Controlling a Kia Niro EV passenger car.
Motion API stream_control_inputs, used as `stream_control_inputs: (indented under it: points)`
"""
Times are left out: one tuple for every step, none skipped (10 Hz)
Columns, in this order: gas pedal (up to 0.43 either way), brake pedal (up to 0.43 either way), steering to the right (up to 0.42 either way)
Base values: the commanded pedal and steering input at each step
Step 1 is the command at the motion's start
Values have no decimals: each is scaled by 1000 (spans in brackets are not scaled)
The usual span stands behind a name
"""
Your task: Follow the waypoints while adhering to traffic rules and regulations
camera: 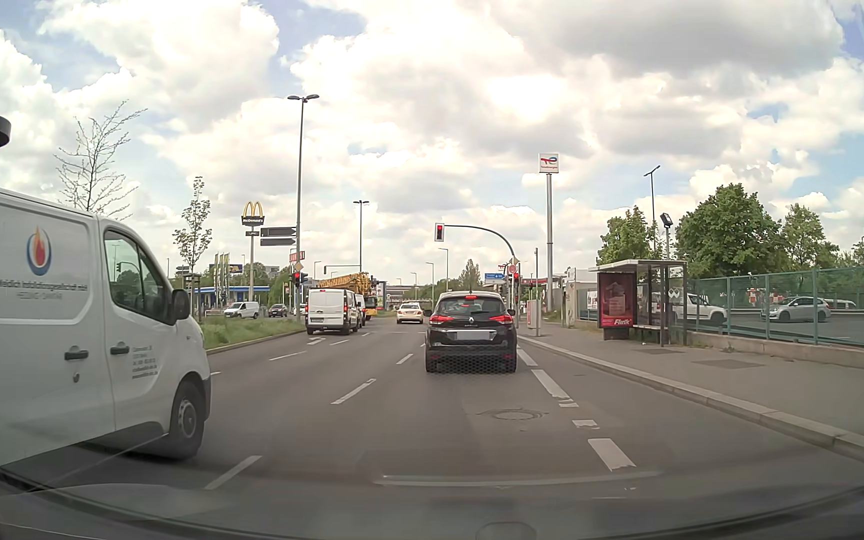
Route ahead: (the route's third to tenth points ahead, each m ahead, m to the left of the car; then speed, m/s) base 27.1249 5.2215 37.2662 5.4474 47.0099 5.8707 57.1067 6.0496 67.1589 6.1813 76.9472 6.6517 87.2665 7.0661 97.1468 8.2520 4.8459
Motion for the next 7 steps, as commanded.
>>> stream_control_inputs:
  points:
    - [0, 110, 11]
    - [0, 140, 11]
    - [0, 177, 6]
    - [0, 201, 4]
    - [0, 207, 4]
    - [0, 213, 4]
    - [0, 220, 4]
